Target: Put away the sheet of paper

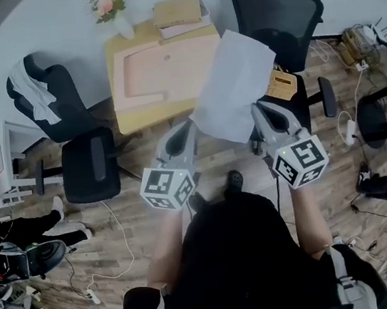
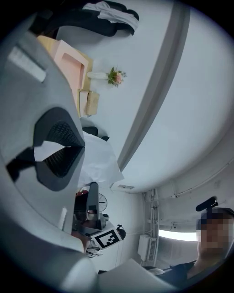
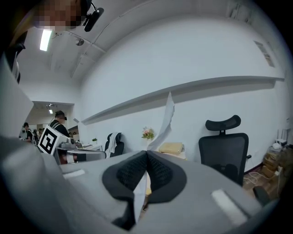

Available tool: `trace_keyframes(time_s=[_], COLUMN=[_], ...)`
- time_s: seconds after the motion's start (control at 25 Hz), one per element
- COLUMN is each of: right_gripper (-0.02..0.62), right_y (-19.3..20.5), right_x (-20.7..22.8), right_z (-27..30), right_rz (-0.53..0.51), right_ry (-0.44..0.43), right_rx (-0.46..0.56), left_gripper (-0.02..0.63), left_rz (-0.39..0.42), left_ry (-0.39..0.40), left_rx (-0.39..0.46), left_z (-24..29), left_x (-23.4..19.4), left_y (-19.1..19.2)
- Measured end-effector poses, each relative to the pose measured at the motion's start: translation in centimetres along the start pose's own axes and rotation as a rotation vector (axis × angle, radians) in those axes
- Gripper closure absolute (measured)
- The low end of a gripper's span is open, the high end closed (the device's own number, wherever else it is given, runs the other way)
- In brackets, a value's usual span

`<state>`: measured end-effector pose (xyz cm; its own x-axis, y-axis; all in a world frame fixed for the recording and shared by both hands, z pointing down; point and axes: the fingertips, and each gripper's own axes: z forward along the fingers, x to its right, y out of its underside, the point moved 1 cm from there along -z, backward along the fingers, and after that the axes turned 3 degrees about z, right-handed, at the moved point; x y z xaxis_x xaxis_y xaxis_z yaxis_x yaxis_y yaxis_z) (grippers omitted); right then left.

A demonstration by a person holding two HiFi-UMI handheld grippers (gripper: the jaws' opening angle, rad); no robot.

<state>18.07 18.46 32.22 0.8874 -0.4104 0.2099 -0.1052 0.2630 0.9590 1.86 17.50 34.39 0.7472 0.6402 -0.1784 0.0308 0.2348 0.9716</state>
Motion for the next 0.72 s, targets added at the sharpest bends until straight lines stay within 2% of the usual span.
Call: trace_keyframes(time_s=[0.16, 0.72], right_gripper=[0.591, 0.591], right_y=[0.0, 1.5], right_x=[1.8, 5.4], right_z=[0.2, 2.3], right_rz=[0.043, 0.054], right_ry=[-0.022, -0.115], right_rx=[0.013, -0.056], left_gripper=[0.597, 0.597], left_rz=[-0.003, -0.039], left_ry=[-0.025, -0.100], left_rx=[-0.005, -0.048], left_z=[1.1, 4.0], left_x=[0.6, 2.3], left_y=[0.5, 2.5])
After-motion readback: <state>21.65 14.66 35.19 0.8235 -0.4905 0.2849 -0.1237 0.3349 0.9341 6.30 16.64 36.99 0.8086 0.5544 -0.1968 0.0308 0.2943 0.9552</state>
